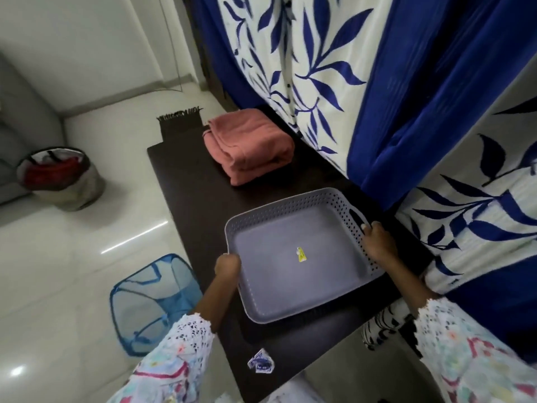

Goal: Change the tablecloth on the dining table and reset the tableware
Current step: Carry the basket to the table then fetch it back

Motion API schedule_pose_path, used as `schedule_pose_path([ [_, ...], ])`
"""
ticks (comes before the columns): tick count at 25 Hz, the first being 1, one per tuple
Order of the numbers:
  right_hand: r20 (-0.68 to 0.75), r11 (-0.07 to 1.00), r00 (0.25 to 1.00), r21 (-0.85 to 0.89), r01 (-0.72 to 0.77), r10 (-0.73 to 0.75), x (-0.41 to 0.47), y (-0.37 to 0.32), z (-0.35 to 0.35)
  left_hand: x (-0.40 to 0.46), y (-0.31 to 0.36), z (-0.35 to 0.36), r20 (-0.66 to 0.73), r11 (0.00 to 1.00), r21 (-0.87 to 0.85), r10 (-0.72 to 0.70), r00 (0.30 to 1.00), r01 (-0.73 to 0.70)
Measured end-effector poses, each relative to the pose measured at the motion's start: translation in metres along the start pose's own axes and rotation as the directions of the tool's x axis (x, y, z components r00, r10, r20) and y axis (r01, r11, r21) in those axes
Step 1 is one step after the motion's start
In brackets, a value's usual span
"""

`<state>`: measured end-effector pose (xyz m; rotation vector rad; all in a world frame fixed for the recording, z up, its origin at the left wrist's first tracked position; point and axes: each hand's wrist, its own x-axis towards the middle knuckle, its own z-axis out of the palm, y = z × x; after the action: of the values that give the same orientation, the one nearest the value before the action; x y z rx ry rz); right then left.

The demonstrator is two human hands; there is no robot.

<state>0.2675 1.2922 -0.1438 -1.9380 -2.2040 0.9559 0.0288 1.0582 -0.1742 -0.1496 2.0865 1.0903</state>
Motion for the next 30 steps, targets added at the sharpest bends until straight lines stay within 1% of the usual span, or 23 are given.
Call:
schedule_pose_path([
  [2,-0.047,0.997,0.996,0.026,0.073,-0.071,-0.033,-0.018,0.010,-0.016,0.000,-0.039,-0.057,0.994,-0.052,0.093,0.994,-0.095],
  [3,-0.075,0.994,0.993,0.042,0.097,-0.093,-0.048,-0.025,0.014,-0.023,-0.004,-0.056,-0.060,0.986,-0.090,0.134,0.989,-0.139],
  [4,-0.089,0.989,0.987,0.059,0.137,-0.131,-0.064,-0.033,0.021,-0.034,-0.011,-0.078,-0.058,0.973,-0.165,0.154,0.986,-0.162],
  [6,-0.073,0.973,0.976,0.095,0.212,-0.205,-0.101,-0.058,0.043,-0.052,-0.031,-0.129,-0.067,0.919,-0.347,0.177,0.982,-0.189],
  [7,-0.062,0.962,0.967,0.105,0.251,-0.245,-0.119,-0.074,0.055,-0.054,-0.045,-0.156,-0.080,0.888,-0.411,0.188,0.979,-0.204],
  [9,-0.030,0.934,0.941,0.107,0.339,-0.338,-0.158,-0.110,0.082,-0.057,-0.079,-0.214,-0.115,0.840,-0.501,0.171,0.978,-0.206],
  [12,0.039,0.884,0.884,0.079,0.461,-0.465,-0.213,-0.166,0.128,-0.074,-0.125,-0.298,-0.187,0.718,-0.661,0.123,0.975,-0.218],
  [14,0.101,0.838,0.832,0.071,0.541,-0.546,-0.258,-0.205,0.169,-0.088,-0.163,-0.357,-0.242,0.646,-0.724,0.089,0.966,-0.241],
  [16,0.166,0.777,0.760,0.093,0.622,-0.628,-0.309,-0.245,0.207,-0.103,-0.205,-0.414,-0.309,0.587,-0.757,0.064,0.949,-0.286],
  [18,0.221,0.714,0.682,0.134,0.687,-0.698,-0.363,-0.284,0.249,-0.121,-0.251,-0.468,-0.416,0.535,-0.764,0.021,0.909,-0.361],
  [19,0.240,0.685,0.646,0.145,0.714,-0.725,-0.386,-0.299,0.264,-0.130,-0.269,-0.488,-0.446,0.511,-0.771,-0.006,0.895,-0.381],
  [21,0.294,0.612,0.556,0.153,0.775,-0.778,-0.438,-0.328,0.305,-0.154,-0.313,-0.533,-0.520,0.474,-0.769,-0.076,0.851,-0.428],
  [23,0.364,0.528,0.443,0.177,0.831,-0.819,-0.495,-0.360,0.348,-0.177,-0.355,-0.576,-0.578,0.425,-0.769,-0.145,0.803,-0.477],
  [24,0.400,0.479,0.377,0.192,0.857,-0.835,-0.523,-0.374,0.369,-0.188,-0.376,-0.594,-0.611,0.406,-0.761,-0.186,0.770,-0.506],
  [25,0.444,0.411,0.283,0.223,0.884,-0.850,-0.562,-0.393,0.401,-0.200,-0.407,-0.620,-0.659,0.380,-0.740,-0.245,0.711,-0.555],
  [26,0.465,0.366,0.222,0.247,0.897,-0.857,-0.585,-0.404,0.420,-0.209,-0.422,-0.634,-0.688,0.372,-0.719,-0.265,0.676,-0.586],
  [28,0.482,0.302,0.143,0.270,0.914,-0.865,-0.628,-0.423,0.448,-0.224,-0.448,-0.657,-0.722,0.357,-0.691,-0.281,0.633,-0.629],
  [30,0.539,0.241,0.029,0.327,0.914,-0.842,-0.689,-0.445,0.488,-0.243,-0.483,-0.690,-0.758,0.330,-0.649,-0.348,0.551,-0.685],
])
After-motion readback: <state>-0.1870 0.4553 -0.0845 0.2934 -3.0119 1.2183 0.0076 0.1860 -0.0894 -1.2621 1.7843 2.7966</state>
